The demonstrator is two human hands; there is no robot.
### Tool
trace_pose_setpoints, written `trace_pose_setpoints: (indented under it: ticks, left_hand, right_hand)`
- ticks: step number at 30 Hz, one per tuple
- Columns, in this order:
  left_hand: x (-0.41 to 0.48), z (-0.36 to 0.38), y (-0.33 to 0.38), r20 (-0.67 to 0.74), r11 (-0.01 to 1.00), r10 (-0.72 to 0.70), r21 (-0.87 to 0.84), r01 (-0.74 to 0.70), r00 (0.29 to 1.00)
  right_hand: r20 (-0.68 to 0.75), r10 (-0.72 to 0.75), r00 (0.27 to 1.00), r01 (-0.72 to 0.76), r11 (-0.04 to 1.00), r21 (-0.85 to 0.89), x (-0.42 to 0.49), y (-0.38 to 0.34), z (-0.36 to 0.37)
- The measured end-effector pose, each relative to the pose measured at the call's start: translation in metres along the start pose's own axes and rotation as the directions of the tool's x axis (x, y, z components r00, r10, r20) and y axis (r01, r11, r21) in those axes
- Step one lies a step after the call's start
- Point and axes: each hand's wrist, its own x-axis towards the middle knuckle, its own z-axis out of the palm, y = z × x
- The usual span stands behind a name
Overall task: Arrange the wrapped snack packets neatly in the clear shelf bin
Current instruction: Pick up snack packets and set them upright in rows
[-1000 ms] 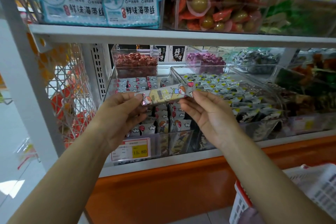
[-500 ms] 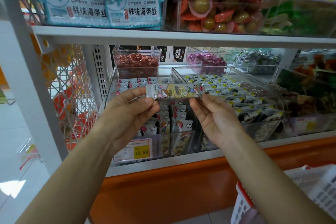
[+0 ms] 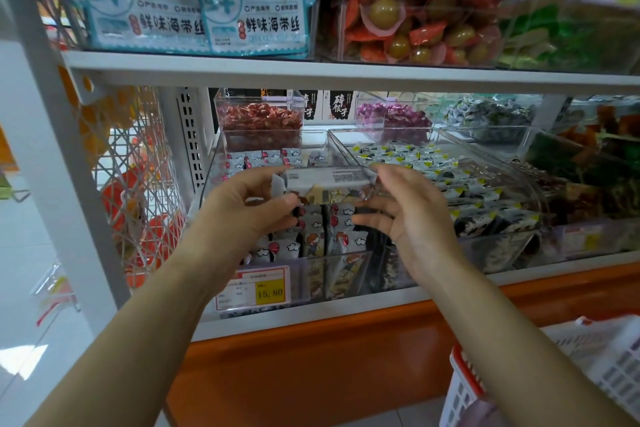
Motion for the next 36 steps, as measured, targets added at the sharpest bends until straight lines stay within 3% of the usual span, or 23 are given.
trace_pose_setpoints:
  ticks: [3, 9, 17, 22, 29, 36]
  left_hand:
    - [-0.0030, 0.0020, 0.0013, 0.022, 0.993, 0.061, 0.098, -0.063, 0.998]
    - [-0.0030, 0.0026, 0.0007, 0.016, 0.995, 0.038, 0.092, -0.039, 0.999]
    - [-0.0022, 0.0006, -0.0006, 0.026, 0.973, 0.073, 0.218, -0.077, 0.997]
    - [-0.0023, 0.0066, 0.0009, 0.025, 0.952, 0.099, 0.288, -0.102, 0.995]
    - [-0.0016, 0.0062, 0.0021, -0.032, 0.967, 0.065, 0.249, -0.055, 0.997]
    - [0.0019, -0.0006, -0.0017, -0.072, 0.853, 0.242, 0.492, -0.177, 0.968]
  right_hand:
    - [-0.002, -0.029, 1.000, 0.028, 0.987, -0.160, 0.0004, 0.0023, -0.0024]
    - [0.072, -0.027, 0.997, 0.040, 0.982, -0.183, 0.0002, 0.0005, -0.0027]
    - [0.078, -0.042, 0.996, 0.056, 0.980, -0.193, -0.0003, -0.0035, -0.0034]
    - [-0.003, -0.135, 0.991, 0.125, 0.929, -0.347, 0.0020, 0.0002, -0.0027]
    - [0.085, -0.177, 0.980, 0.196, 0.869, -0.454, -0.0015, 0.0004, -0.0027]
    - [0.160, -0.126, 0.979, 0.183, 0.892, -0.413, -0.0058, -0.0010, 0.0030]
